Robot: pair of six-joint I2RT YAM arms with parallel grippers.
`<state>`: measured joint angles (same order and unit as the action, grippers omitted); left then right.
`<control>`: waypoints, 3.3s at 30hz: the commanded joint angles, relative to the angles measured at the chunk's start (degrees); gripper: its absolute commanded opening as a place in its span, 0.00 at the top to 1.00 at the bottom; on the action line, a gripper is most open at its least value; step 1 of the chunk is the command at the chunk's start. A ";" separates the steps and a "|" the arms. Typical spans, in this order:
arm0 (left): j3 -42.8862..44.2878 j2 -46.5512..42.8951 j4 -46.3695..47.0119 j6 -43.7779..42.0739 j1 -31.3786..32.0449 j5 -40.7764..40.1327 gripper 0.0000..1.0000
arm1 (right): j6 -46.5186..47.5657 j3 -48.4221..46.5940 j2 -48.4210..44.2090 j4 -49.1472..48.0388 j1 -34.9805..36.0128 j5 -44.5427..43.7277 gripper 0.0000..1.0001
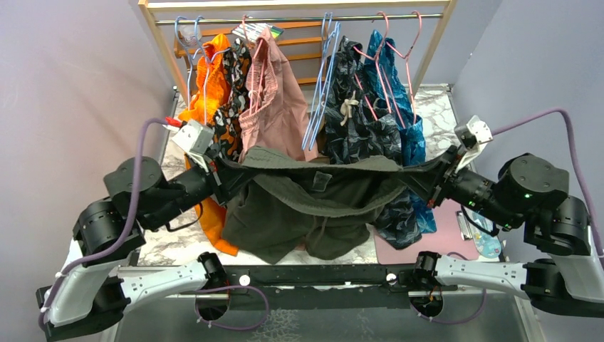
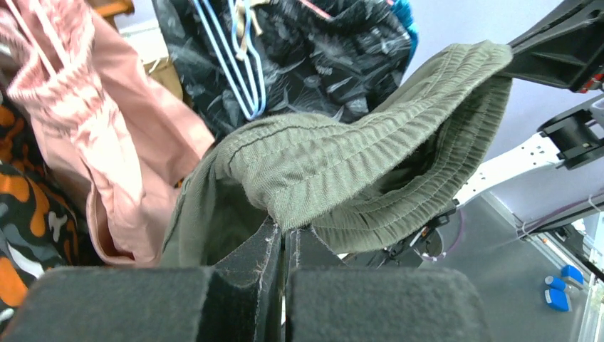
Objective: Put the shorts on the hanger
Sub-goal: Adjust the shorts at the center of the board.
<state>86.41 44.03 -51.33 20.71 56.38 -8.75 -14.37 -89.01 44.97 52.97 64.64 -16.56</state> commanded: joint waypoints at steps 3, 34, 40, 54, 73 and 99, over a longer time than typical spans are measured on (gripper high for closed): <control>11.24 2.56 -1.14 -6.20 -0.04 3.57 1.00 | 4.38 -6.91 0.13 0.53 0.31 2.63 0.99; 17.40 10.01 9.19 -9.65 0.03 20.49 1.00 | 9.21 -9.66 -1.00 -8.54 0.29 19.59 0.99; -1.02 2.69 11.03 -6.22 -0.04 16.89 1.00 | 7.08 2.14 -4.97 -4.19 0.30 12.90 0.99; -16.60 1.24 9.25 5.89 -0.04 7.08 1.00 | -4.96 11.97 -0.12 0.34 0.28 -3.35 0.99; -27.17 2.01 -5.39 15.29 -0.04 -8.54 1.00 | -14.23 20.30 2.27 8.87 0.31 -12.26 0.99; 8.32 -3.76 -3.47 -1.16 -0.10 23.74 1.00 | 5.91 -8.13 -1.91 4.91 0.31 26.88 0.99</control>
<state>90.41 39.42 -55.92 23.05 56.47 10.46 -11.38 -93.62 42.74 59.24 64.93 4.25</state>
